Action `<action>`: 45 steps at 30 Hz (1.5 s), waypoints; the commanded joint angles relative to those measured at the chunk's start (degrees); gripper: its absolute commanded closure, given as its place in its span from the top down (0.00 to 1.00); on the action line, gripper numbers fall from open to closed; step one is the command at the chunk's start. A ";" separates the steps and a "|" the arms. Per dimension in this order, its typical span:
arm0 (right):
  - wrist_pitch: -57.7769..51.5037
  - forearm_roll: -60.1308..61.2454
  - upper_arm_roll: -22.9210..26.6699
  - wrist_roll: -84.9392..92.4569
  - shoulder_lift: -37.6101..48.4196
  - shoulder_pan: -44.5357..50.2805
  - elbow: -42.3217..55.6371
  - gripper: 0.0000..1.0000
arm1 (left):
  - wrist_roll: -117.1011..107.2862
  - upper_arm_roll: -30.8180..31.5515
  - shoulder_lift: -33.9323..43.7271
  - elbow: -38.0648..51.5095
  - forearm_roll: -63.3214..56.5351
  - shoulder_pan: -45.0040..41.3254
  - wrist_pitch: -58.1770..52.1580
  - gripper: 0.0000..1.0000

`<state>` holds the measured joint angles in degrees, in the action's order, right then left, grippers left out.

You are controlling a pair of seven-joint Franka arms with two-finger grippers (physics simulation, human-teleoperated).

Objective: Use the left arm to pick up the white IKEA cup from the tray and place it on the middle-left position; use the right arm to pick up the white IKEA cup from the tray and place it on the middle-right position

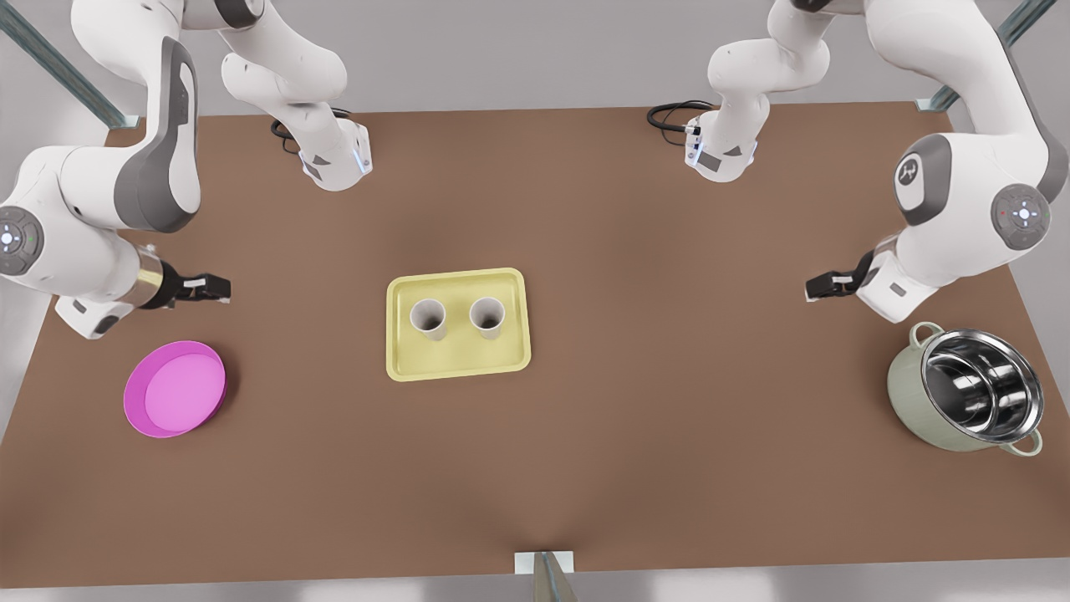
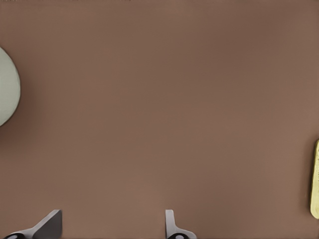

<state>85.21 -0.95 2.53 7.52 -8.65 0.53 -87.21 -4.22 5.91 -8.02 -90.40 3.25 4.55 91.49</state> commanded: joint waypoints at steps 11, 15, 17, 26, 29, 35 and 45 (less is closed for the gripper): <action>19.72 4.73 -0.69 -17.36 -7.87 17.23 -7.62 1.00 | -8.08 0.51 -4.81 1.37 -1.31 -22.56 9.76 1.00; 24.82 6.32 -0.69 -27.64 -11.30 23.03 -8.32 1.00 | -30.84 0.51 -12.63 0.31 -8.35 -35.83 16.17 1.00; 28.69 8.60 -0.95 -28.17 -10.86 23.12 -12.01 1.00 | -40.43 0.51 -21.59 11.11 -8.44 -38.74 16.79 1.00; 43.63 8.60 -2.62 -28.09 -6.73 23.47 -28.71 1.00 | -51.59 2.36 -32.50 20.44 -10.46 -44.27 27.87 1.00; 46.36 8.69 -2.80 -27.56 -6.64 23.47 -32.58 1.00 | -54.49 2.36 -34.78 20.35 -10.81 -47.00 28.57 1.00; 47.85 8.69 -3.33 -27.47 -8.75 23.47 -34.34 1.00 | -58.27 2.27 -35.93 15.52 -14.24 -49.46 31.47 0.99; 47.76 10.36 -3.68 -25.71 -11.65 23.20 -34.43 0.26 | -58.80 2.27 -39.62 15.61 -14.15 -49.55 36.30 0.98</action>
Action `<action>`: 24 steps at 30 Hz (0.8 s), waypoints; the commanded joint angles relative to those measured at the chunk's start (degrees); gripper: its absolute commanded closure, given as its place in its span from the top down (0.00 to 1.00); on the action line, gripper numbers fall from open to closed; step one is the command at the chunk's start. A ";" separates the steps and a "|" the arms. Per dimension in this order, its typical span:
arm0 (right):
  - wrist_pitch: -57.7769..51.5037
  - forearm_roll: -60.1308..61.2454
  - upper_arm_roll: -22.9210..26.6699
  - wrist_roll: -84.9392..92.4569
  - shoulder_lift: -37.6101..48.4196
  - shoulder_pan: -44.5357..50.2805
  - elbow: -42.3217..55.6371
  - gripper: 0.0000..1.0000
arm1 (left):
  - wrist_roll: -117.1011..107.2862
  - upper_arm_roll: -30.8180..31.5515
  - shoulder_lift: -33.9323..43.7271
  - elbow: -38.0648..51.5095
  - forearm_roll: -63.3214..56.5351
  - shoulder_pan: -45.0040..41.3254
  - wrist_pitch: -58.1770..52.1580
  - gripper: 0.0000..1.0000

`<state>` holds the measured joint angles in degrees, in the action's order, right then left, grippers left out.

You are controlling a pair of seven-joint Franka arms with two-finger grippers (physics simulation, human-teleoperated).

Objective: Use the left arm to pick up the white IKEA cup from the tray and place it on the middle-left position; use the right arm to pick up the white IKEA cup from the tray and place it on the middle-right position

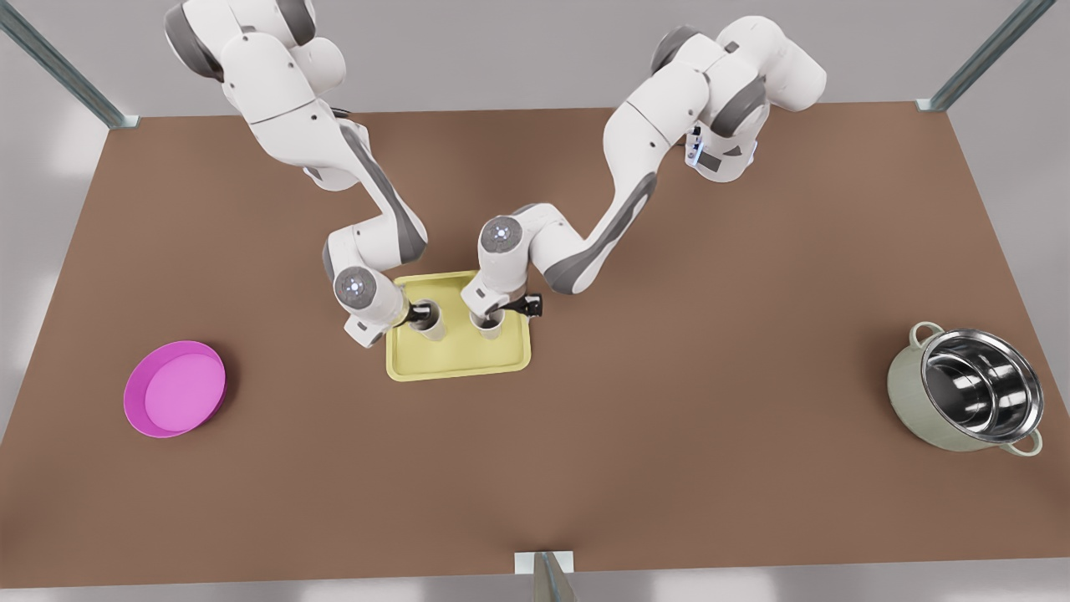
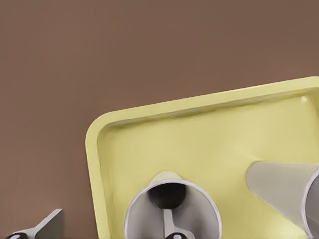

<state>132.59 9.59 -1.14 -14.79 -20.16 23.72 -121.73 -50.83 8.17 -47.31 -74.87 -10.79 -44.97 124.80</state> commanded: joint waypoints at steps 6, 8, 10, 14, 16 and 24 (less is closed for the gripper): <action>-0.31 0.16 0.26 -1.12 0.82 -1.30 0.53 0.02 | -12.98 0.01 -2.53 0.43 -0.01 -0.03 5.19 0.88; -5.05 0.08 0.35 3.09 3.37 -4.38 2.02 0.02 | -12.98 0.01 -2.53 0.61 0.25 -0.03 5.19 0.59; -6.46 0.16 2.37 6.70 5.31 -4.82 3.25 0.02 | -13.16 0.01 -2.44 1.22 0.78 0.05 5.19 0.38; -12.79 -0.54 14.93 25.06 6.01 -4.82 7.21 0.02 | -14.56 0.01 -2.44 1.49 0.95 0.05 5.19 0.19; -12.79 -0.72 20.30 32.10 4.87 -4.82 8.44 0.02 | -14.56 0.01 -2.27 1.49 0.95 0.14 5.01 0.17; -12.00 2.45 24.87 41.51 -6.64 -4.82 13.71 0.01 | 2.13 0.09 17.24 -17.93 4.12 11.57 1.93 0.16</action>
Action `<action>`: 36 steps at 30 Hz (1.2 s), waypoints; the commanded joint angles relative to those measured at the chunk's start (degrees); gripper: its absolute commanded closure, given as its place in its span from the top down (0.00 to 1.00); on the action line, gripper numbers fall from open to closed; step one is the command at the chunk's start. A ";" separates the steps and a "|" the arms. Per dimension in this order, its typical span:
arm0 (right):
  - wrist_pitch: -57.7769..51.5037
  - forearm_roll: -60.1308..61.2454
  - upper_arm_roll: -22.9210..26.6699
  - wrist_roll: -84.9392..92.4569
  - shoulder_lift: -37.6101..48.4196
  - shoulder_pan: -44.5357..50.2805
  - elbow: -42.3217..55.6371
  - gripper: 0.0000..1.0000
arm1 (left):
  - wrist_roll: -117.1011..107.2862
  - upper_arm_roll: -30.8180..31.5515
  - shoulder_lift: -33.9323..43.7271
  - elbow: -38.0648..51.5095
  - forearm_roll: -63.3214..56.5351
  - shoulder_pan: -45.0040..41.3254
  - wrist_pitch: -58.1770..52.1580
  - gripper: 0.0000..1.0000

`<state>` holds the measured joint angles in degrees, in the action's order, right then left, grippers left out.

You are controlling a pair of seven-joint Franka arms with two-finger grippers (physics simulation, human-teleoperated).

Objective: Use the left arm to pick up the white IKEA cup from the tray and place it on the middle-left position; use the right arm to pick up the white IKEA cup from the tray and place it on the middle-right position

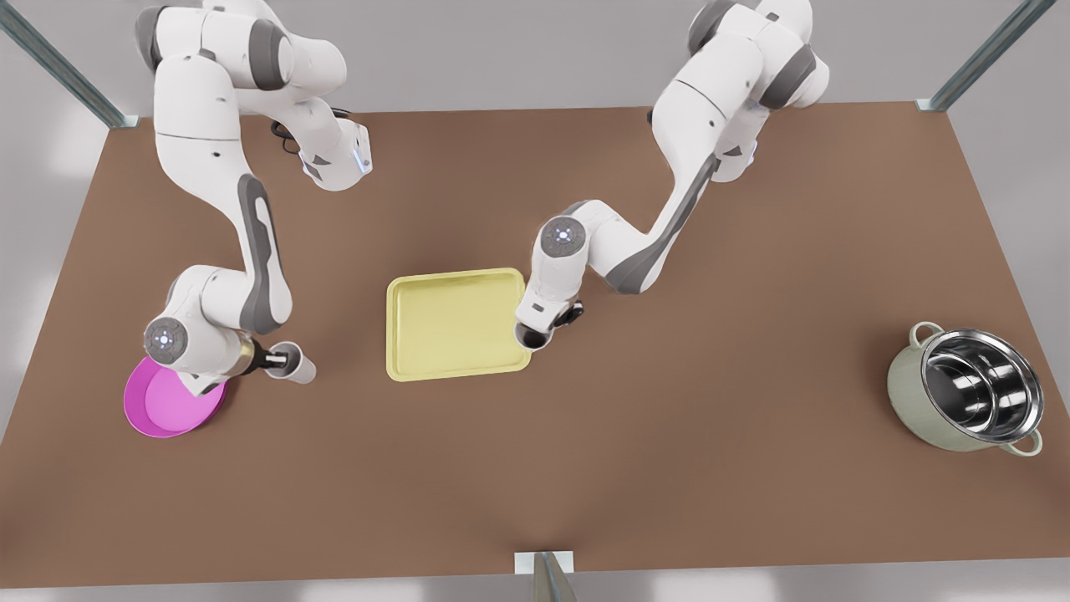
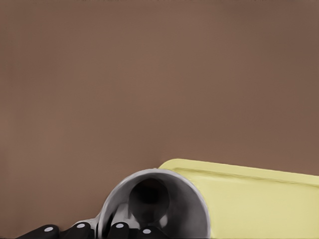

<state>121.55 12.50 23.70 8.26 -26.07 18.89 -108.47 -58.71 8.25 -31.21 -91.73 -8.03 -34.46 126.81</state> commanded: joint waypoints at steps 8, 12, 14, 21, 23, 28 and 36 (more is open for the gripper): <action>-1.05 1.13 0.03 18.55 -2.67 0.00 1.78 1.00 | 32.43 -8.43 3.70 -13.82 -3.74 11.43 19.27 0.16; -1.05 1.13 -0.06 18.64 -2.67 0.00 1.86 1.00 | 32.25 -8.43 2.65 -15.58 -3.74 12.13 24.45 0.16; -1.05 1.21 0.03 19.25 -2.67 0.00 1.86 1.00 | 31.99 -8.43 2.03 -15.93 -3.74 12.22 26.21 0.17; -21.87 0.51 1.70 15.48 -1.09 -0.88 17.16 1.00 | 31.99 -8.78 0.01 -15.76 -3.74 12.31 27.62 0.17; -26.18 -1.76 1.62 9.95 5.31 -0.96 18.47 1.00 | 31.81 -8.78 -0.60 -15.58 -3.74 12.31 27.62 0.17; -29.00 -13.64 -19.66 1.07 16.13 -18.10 20.58 1.00 | 31.90 -8.78 -0.43 -15.49 -3.74 12.40 27.62 1.00; -29.00 -13.29 -19.31 0.53 15.96 -18.10 20.67 1.00 | 43.57 -7.46 18.02 -9.88 3.10 11.69 -11.30 1.00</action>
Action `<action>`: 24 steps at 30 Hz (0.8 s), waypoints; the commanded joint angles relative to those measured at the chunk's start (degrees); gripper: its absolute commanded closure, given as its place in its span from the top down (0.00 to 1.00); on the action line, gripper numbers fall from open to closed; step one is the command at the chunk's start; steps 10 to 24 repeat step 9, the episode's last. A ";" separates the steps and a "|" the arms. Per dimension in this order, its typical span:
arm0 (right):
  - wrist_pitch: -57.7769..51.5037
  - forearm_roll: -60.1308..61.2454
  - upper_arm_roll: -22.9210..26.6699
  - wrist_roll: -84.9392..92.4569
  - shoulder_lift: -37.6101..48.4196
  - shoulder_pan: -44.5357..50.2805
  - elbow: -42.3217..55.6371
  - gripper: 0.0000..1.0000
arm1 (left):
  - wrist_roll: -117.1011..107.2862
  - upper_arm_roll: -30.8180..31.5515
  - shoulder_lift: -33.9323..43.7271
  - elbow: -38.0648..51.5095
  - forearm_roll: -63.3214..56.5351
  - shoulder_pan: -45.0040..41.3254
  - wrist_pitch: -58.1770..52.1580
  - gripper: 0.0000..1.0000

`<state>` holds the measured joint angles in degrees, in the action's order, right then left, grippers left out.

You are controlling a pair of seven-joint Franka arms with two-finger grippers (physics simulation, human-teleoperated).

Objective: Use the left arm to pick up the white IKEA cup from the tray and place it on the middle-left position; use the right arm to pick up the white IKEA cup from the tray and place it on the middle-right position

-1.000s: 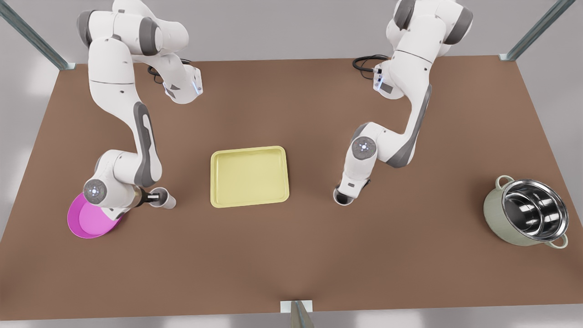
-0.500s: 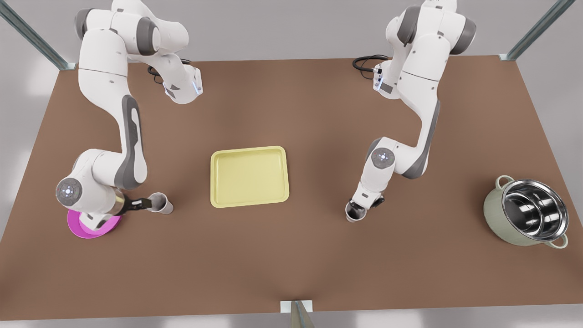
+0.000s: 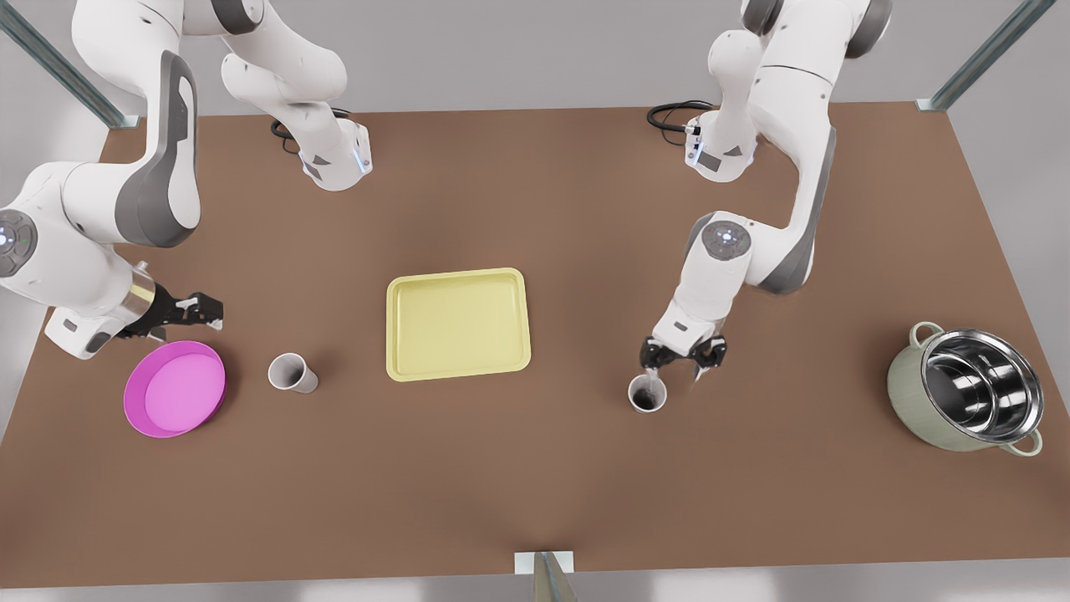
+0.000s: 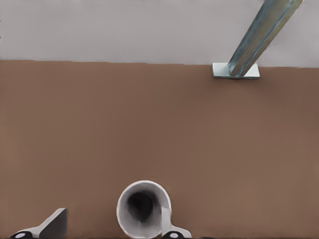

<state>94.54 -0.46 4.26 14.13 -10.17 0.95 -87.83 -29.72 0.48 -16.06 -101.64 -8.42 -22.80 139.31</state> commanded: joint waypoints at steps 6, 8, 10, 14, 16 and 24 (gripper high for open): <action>-1.99 0.99 -0.39 -7.01 0.15 0.36 0.65 1.00 | 34.91 -1.09 3.58 17.88 12.46 13.05 -47.73 1.00; -1.99 1.16 -0.21 -7.09 0.15 0.28 0.82 1.00 | 33.41 -1.09 3.58 17.80 12.37 13.05 -47.73 1.00; -1.99 0.81 -0.30 -7.09 0.15 0.36 0.82 1.00 | 33.32 -1.09 3.58 17.71 12.37 13.05 -47.73 1.00; -1.99 0.81 -0.30 -7.09 0.15 0.36 0.82 1.00 | 33.32 -1.09 3.58 17.71 12.37 13.05 -47.73 1.00; -1.99 0.81 -0.30 -7.09 0.15 0.36 0.82 1.00 | 33.32 -1.09 3.58 17.71 12.37 13.05 -47.73 1.00; -1.99 0.81 -0.30 -7.09 0.15 0.36 0.82 1.00 | 33.32 -1.09 3.58 17.71 12.37 13.05 -47.73 1.00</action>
